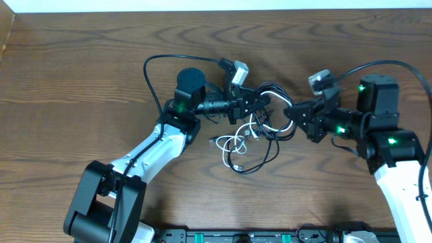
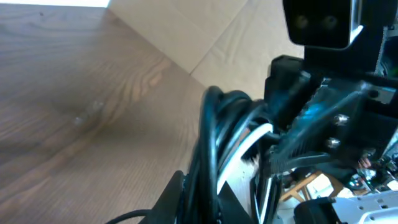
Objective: Untangle cables
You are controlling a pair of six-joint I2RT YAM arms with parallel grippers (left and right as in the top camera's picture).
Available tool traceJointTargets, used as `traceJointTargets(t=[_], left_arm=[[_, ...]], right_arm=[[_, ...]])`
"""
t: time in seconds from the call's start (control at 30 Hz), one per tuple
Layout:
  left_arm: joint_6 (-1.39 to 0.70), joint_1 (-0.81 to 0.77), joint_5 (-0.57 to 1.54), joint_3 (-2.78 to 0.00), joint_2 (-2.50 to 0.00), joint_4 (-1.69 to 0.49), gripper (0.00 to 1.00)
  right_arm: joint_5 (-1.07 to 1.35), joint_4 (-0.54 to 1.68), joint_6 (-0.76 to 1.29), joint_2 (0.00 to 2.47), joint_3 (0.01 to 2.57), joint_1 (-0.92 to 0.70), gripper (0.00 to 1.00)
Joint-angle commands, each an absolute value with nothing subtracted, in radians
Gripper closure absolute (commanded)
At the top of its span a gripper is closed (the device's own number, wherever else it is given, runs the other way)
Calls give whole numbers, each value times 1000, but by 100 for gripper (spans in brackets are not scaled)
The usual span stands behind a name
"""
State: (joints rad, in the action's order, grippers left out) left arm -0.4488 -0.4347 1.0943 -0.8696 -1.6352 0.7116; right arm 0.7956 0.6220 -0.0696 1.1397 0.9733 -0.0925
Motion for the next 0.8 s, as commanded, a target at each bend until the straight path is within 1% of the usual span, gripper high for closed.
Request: traceJointTargets(t=[0.0,0.07,0.13,0.23,0.37,0.47,0.53,0.6,0.7,0.77], left_arm=[[-469,-433,1132,-881,-1637,723,92],[-470,-426,1105,-881,-1637,723,92],[-476,-408,1050,-881,-1637,723,92],[-541,-364,936,-881,-1637,724,92],[-560,-289,896,-881,-1637,725,92],[-564,-226,896,-881,-1637,724,92],[-587,-176,896,-881,-1637,725,92],[-619,-130,896,-881,-1637,725,92],[-715,-88,901,-881,-1637,725,92],[-723,-84,930,-881,-1637,724,92]], right_arm=[[829,643,-93,1142,981,-125,99],[827,684,-117,1139,981,-126,99],[772,760,-145,1134,981,-125,99],[575,876,-138,1131,981,-125,99],[455,903,-51,1129,981,-125,99],[270,933,71,1130,981,-125,99],[100,968,200,1130,981,-125,99],[12,989,275,1130,981,-125,99],[-24,991,341,1129,981,-125,99],[19,965,350,1129,981,-125,99]])
